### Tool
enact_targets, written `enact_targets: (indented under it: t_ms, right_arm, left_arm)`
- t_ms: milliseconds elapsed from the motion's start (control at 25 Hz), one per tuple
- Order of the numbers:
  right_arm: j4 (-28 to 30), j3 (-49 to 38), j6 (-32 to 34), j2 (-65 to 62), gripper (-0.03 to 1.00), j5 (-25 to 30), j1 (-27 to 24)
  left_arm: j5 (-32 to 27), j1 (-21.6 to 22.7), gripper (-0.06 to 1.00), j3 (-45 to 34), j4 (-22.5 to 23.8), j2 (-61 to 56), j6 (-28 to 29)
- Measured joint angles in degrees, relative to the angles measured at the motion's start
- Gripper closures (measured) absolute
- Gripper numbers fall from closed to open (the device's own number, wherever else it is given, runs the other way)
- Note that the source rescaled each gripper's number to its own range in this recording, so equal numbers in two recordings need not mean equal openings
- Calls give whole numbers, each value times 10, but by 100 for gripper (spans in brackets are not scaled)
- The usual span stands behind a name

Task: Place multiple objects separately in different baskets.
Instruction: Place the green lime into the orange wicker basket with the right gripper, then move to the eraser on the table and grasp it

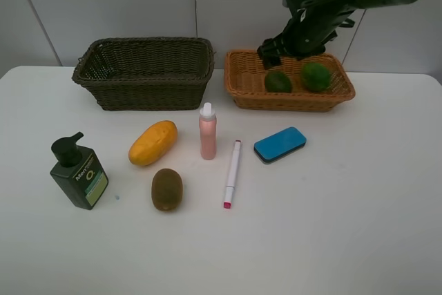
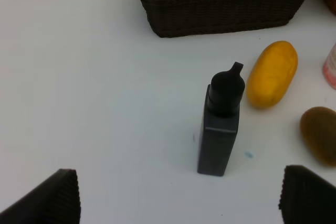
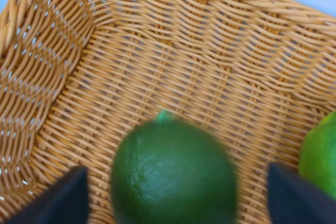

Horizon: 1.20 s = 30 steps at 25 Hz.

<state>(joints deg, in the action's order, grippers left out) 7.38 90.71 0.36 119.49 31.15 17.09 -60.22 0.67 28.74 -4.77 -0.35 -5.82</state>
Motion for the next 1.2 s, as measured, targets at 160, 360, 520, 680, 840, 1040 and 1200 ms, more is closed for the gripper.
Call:
enact_targets:
  t_ms: [160,360,520,680,840,1040,1200]
  right_arm:
    - [0,0,0,0,-1,-1,0]
    - [0,0,-1,0,-1,0,0]
    - [0,0,-4,-4,-1,8,0]
    - [1,0,-34,-20,-1,41,0]
    - [-5,0,-94,-47,-1,106,0]
    - [-52,0,-209,-77,0,222,0]
    - [-79,0,-318,-90,1,306,0]
  left_arm:
    - [0,0,-6,0,0,0,0]
    - [0,0,-6,0,0,0,0]
    - [0,0,-6,0,0,0,0]
    - [0,0,-6,0,0,-1,0]
    - [0,0,-6,0,0,-1,0]
    - [0,0,-6,0,0,-1,0]
    - [0,0,-6,0,0,-1,0]
